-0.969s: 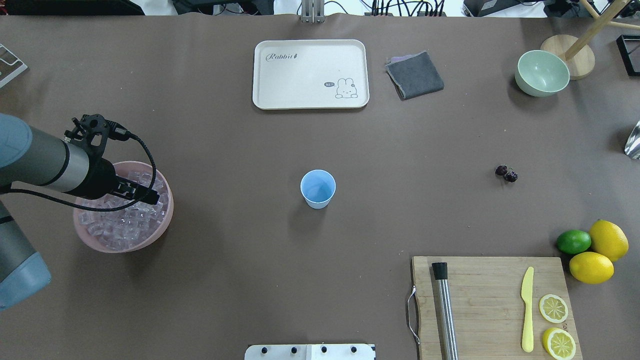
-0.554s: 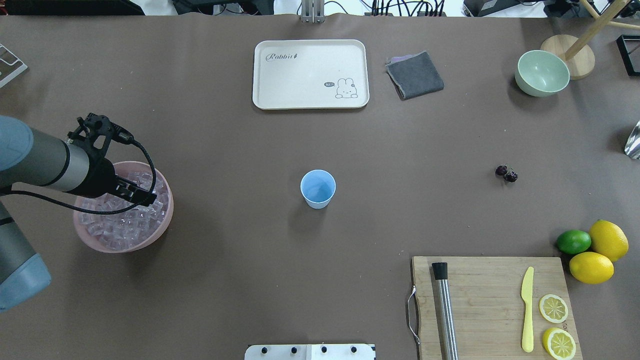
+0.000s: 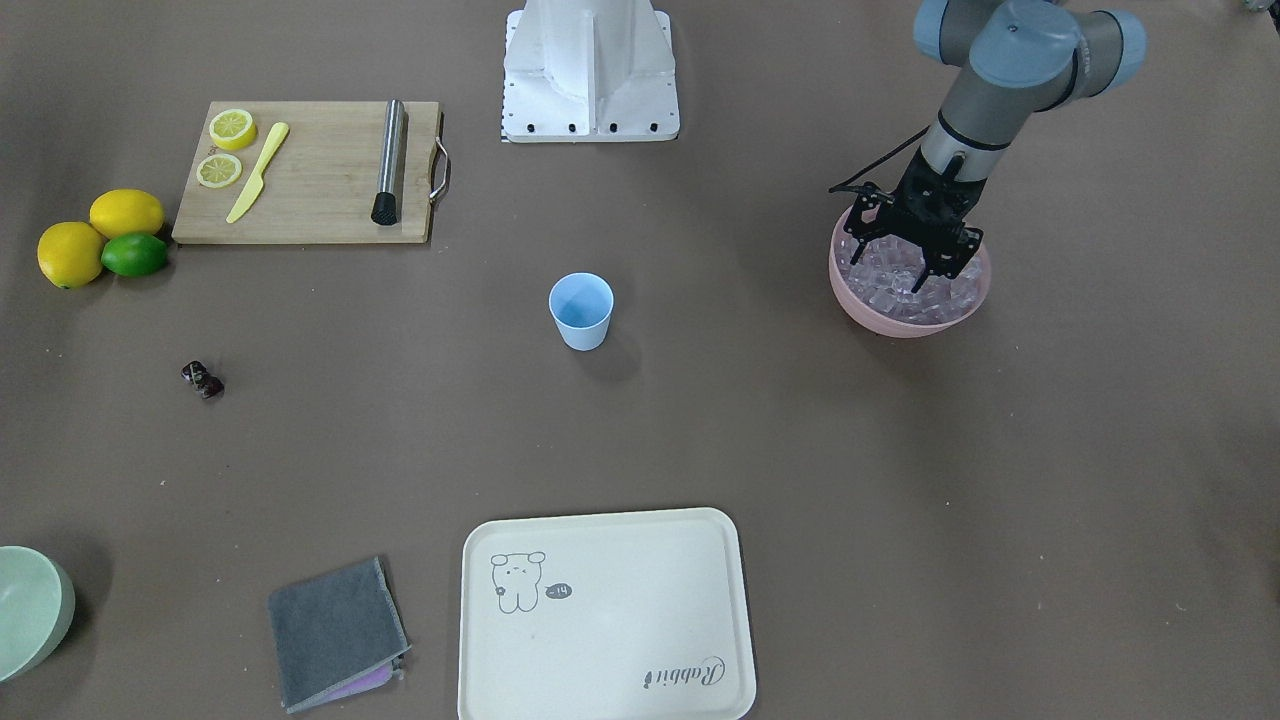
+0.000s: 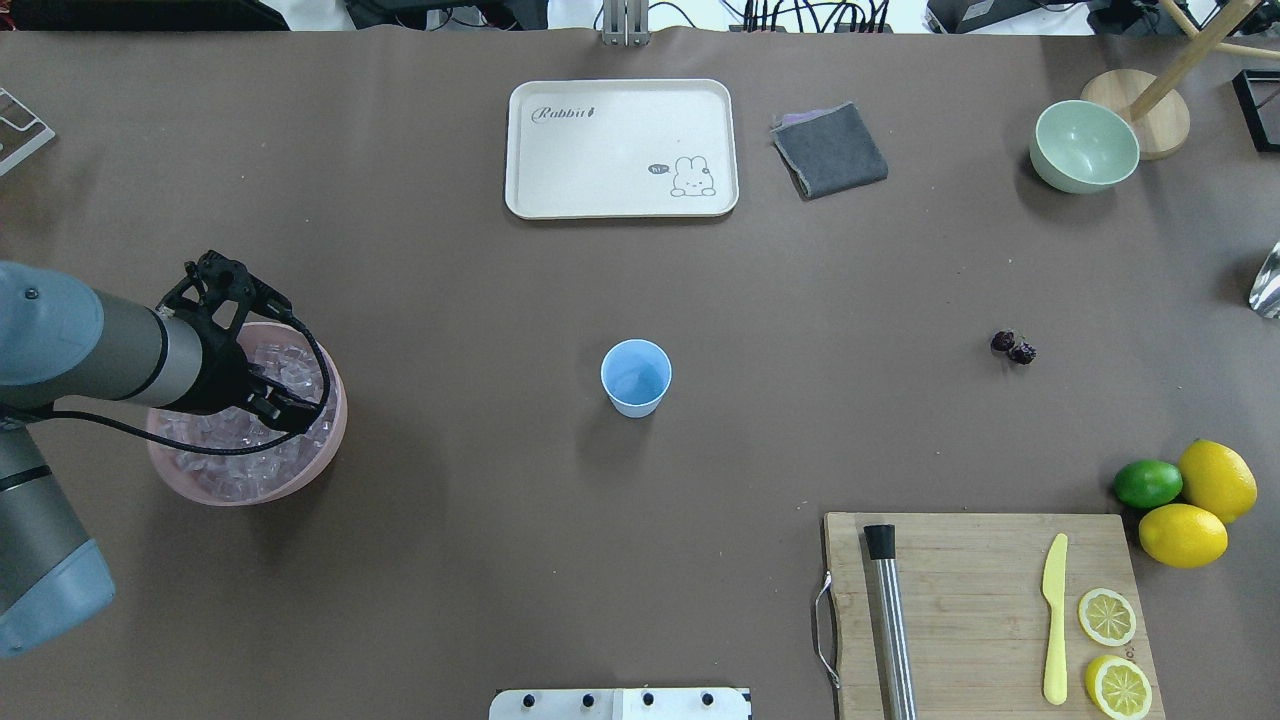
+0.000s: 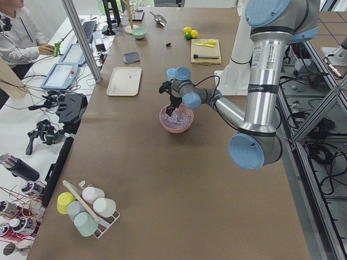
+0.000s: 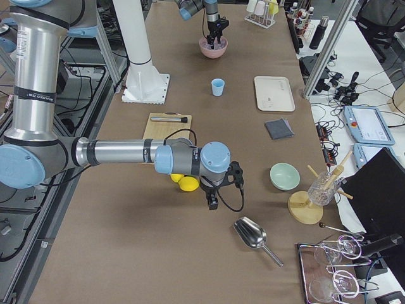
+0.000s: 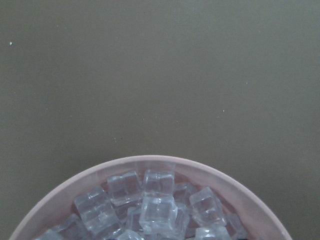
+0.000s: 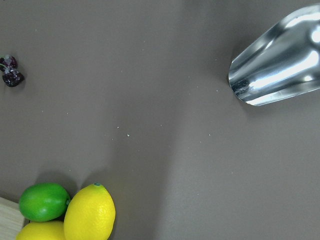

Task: Put ice and cherries in cup
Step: 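Lower the left gripper into the bowl and grasp an ice cube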

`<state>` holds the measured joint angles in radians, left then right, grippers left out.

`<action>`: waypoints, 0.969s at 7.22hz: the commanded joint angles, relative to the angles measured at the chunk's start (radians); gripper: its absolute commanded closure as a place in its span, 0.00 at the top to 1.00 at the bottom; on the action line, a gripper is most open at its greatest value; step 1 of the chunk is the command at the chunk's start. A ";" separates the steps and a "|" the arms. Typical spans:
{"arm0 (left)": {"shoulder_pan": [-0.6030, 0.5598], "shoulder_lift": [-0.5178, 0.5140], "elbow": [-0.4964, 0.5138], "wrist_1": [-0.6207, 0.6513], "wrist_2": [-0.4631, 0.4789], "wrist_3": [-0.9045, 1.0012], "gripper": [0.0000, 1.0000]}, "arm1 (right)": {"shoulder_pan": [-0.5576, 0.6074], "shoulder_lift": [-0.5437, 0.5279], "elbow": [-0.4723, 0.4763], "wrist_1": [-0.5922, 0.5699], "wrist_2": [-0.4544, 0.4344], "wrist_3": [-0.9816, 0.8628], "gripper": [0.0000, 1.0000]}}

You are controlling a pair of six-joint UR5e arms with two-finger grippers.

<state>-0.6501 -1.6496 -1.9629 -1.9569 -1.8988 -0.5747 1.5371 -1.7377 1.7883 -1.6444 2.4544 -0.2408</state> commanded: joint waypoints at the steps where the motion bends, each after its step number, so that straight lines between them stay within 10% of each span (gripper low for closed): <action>1: 0.023 -0.004 0.001 0.001 0.004 0.001 0.84 | 0.000 -0.009 0.000 0.000 0.000 -0.002 1.00; 6: 0.033 -0.025 0.035 0.001 0.004 0.003 0.69 | 0.000 -0.019 0.002 0.000 0.000 0.000 1.00; 7: 0.032 -0.032 0.032 0.001 0.004 0.003 0.50 | 0.002 -0.019 0.002 0.000 0.000 0.000 1.00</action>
<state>-0.6179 -1.6732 -1.9353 -1.9559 -1.8938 -0.5722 1.5373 -1.7556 1.7899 -1.6445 2.4544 -0.2408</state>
